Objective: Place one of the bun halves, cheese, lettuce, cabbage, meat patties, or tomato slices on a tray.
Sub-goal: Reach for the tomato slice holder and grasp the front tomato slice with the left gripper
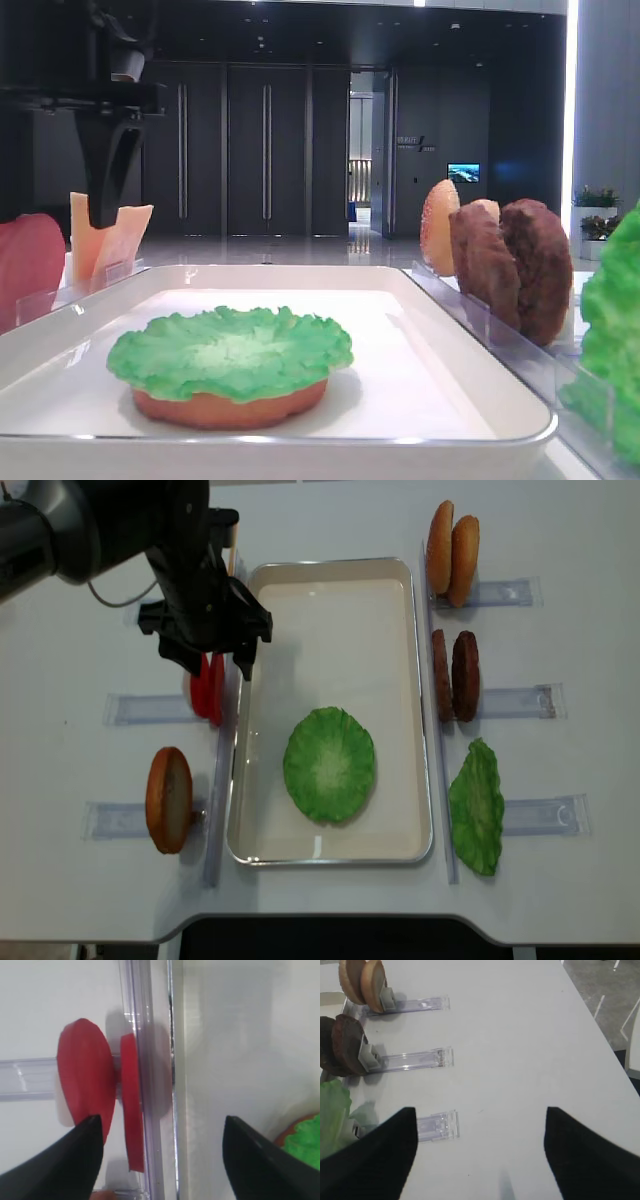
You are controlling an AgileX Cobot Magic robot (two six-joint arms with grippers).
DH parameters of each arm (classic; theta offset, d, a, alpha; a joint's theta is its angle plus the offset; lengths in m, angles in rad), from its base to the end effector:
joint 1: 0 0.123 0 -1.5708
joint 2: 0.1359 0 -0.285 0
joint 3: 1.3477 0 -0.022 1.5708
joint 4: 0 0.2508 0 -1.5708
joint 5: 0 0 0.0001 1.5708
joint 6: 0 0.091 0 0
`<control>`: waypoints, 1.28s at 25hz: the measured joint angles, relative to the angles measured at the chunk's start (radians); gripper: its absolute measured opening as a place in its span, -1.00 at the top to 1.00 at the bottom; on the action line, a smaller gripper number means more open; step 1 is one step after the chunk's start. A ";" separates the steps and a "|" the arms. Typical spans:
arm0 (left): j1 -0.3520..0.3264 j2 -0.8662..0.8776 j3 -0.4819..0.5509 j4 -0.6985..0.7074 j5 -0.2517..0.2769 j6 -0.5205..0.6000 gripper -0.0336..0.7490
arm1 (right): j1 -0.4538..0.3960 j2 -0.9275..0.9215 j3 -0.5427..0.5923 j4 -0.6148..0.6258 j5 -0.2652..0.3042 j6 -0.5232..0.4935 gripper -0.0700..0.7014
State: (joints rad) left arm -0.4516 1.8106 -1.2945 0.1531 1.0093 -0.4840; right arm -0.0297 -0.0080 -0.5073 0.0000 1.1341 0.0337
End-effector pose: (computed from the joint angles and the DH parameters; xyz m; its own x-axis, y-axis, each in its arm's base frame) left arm 0.3237 -0.1440 0.2144 -0.9832 0.0457 -0.1765 0.0348 0.9973 0.0639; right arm -0.0101 0.0003 0.2734 -0.5054 0.0487 -0.8615 0.0468 0.9985 0.0290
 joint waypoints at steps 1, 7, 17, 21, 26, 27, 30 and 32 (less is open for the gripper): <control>-0.001 0.004 0.000 0.000 -0.003 0.000 -0.54 | 0.000 0.000 0.000 0.000 0.000 0.000 -0.49; -0.003 0.028 -0.004 -0.010 -0.013 0.000 -0.54 | 0.000 0.000 0.000 0.000 0.000 0.000 -0.49; -0.001 0.053 0.002 -0.001 -0.012 0.000 -0.43 | 0.000 -0.001 0.000 0.000 0.000 0.000 -0.49; -0.001 0.053 0.002 0.000 -0.012 0.000 -0.27 | 0.000 -0.001 0.001 0.000 0.000 0.000 -0.49; -0.001 0.053 0.002 0.004 -0.009 0.008 0.13 | 0.000 -0.001 0.001 0.000 0.000 0.000 -0.49; -0.001 0.053 0.002 0.005 -0.008 0.013 0.25 | 0.000 -0.001 0.001 0.000 0.000 0.000 -0.49; -0.001 0.053 0.002 0.013 0.000 0.017 0.60 | 0.000 -0.001 0.001 0.000 0.000 0.000 -0.49; -0.001 0.053 0.002 0.025 0.013 0.019 0.75 | 0.000 -0.001 0.001 0.000 0.000 0.000 -0.49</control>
State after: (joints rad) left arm -0.4524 1.8639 -1.2930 0.1785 1.0228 -0.4652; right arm -0.0297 -0.0088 -0.5064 0.0000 1.1341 0.0337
